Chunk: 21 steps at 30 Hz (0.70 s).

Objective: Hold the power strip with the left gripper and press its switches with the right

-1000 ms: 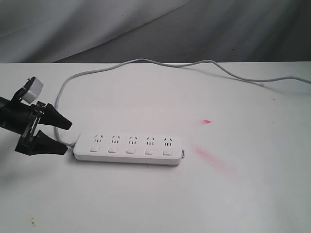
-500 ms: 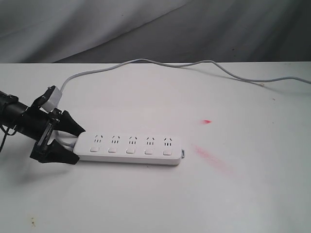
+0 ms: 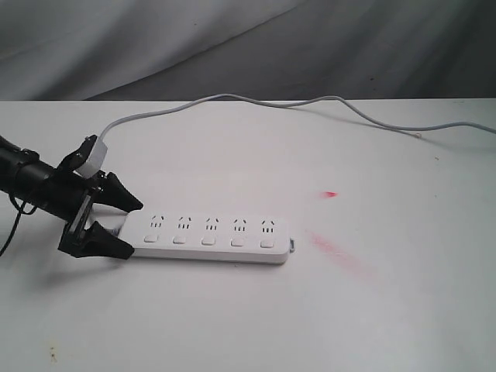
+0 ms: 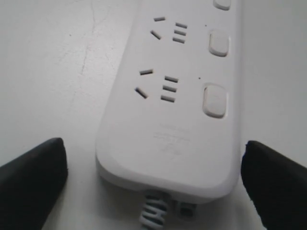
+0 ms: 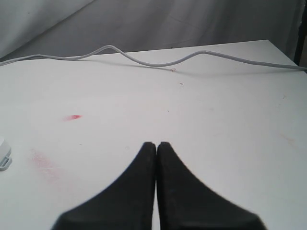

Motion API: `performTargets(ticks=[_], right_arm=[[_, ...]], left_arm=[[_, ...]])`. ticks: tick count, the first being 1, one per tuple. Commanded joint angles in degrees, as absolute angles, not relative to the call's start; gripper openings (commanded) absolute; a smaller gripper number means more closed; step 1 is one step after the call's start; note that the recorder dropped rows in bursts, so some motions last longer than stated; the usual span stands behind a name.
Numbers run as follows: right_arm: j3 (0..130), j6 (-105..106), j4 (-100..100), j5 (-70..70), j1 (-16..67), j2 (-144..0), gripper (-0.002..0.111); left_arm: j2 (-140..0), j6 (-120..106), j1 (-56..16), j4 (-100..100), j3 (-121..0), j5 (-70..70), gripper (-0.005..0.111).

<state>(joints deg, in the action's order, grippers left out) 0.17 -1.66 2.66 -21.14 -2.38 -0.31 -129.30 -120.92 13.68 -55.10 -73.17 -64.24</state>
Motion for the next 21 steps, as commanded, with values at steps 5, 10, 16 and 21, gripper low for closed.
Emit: performTargets(ticks=[5,10,16,21], right_arm=[[0.0,-1.8,2.2,-20.8,-2.8,0.0,0.0],[0.0,-1.8,2.2,-20.8,-2.8,0.0,0.0],[0.0,-1.8,2.2,-20.8,-2.8,0.0,0.0],[0.0,-1.8,2.2,-20.8,-2.8,0.0,0.0]], left_arm=[[-131.3,-120.0,13.1,-50.8,-73.0,-61.1,0.076],[-131.3,-120.0,13.1,-49.3,-72.4,-61.6,0.063],[-131.3,-120.0,13.1,-47.3,-72.0,-61.2,0.063],[-131.3,-120.0,13.1,-47.0,-72.0,-61.8,0.063]])
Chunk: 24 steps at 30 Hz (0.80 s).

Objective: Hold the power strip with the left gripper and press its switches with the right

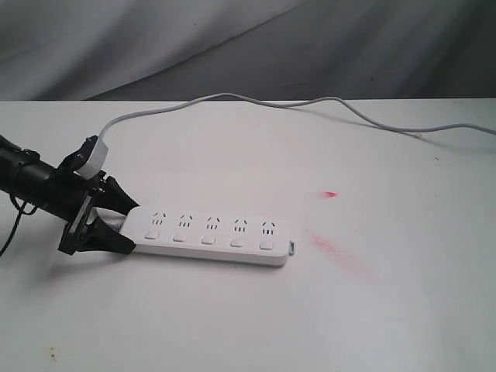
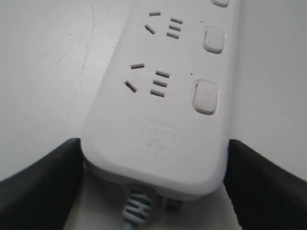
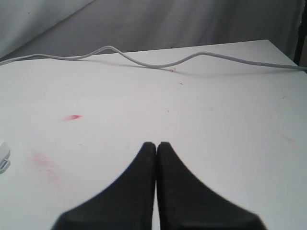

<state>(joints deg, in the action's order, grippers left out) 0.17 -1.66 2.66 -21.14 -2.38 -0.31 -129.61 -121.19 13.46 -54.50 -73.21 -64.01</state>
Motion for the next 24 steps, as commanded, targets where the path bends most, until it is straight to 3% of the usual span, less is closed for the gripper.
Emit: performTargets(ticks=[1,24], right_arm=[[0.0,-1.8,2.2,-20.8,-2.8,0.0,0.0],[0.0,-1.4,1.6,-20.4,-2.8,0.0,0.0]], left_arm=[[-131.3,-120.0,13.1,-47.4,-72.0,-61.8,0.063],[-131.3,-120.0,13.1,-49.2,-72.0,-61.8,0.063]])
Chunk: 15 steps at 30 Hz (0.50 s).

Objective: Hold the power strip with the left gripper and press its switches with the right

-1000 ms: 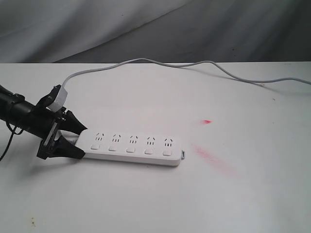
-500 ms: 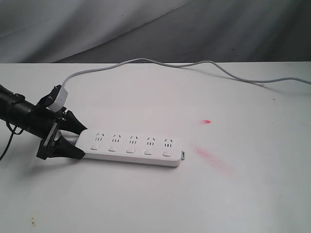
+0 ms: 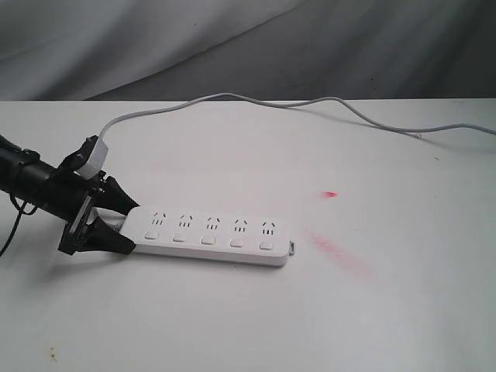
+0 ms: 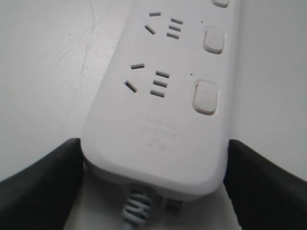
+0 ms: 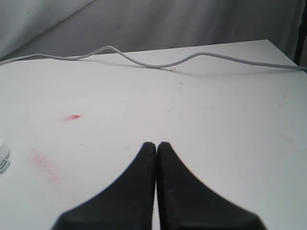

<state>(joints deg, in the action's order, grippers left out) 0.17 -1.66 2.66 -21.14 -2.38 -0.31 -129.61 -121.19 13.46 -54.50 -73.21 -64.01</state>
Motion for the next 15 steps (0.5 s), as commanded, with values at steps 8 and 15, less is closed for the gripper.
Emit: performTargets(ticks=[8,15], right_arm=[[0.0,-1.3,-0.3,-6.6,-2.8,0.0,0.0],[0.0,-1.5,-0.9,7.3,-2.8,0.0,0.0]], left_arm=[[-131.3,-120.0,13.1,-49.2,-72.0,-61.8,0.063],[-131.3,-120.0,13.1,-49.2,-72.0,-61.8,0.063]])
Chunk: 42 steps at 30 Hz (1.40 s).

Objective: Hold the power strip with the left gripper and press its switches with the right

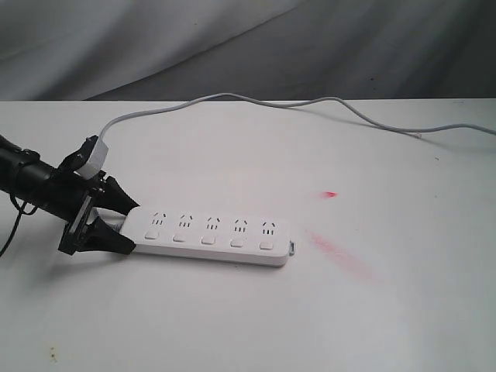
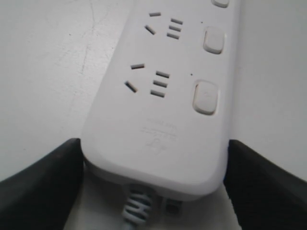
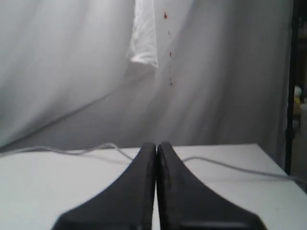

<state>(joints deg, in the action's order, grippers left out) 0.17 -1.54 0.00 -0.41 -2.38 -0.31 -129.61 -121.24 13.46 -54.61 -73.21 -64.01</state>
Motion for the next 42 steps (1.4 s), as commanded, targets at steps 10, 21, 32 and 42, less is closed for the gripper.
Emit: performTargets(ticks=[10,21,32,42], right_arm=[[0.0,-20.3,17.8,24.3,-2.8,0.0,0.0],[10.7,-17.6,9.2,4.9,-2.8,-6.4,0.0],[39.1,-10.1,0.0,-15.3,-2.8,-39.9,0.0],[65.9,18.6,15.4,-41.2,-2.8,-65.2,0.0]], left_arm=[[-131.3,-120.0,13.1,-49.1,-72.0,-61.6,0.063],[-131.3,-120.0,13.1,-49.1,-72.0,-61.6,0.063],[-131.3,-120.0,13.1,-49.1,-72.0,-61.6,0.063],[-131.3,-120.0,13.1,-48.9,-72.0,-61.6,0.063]])
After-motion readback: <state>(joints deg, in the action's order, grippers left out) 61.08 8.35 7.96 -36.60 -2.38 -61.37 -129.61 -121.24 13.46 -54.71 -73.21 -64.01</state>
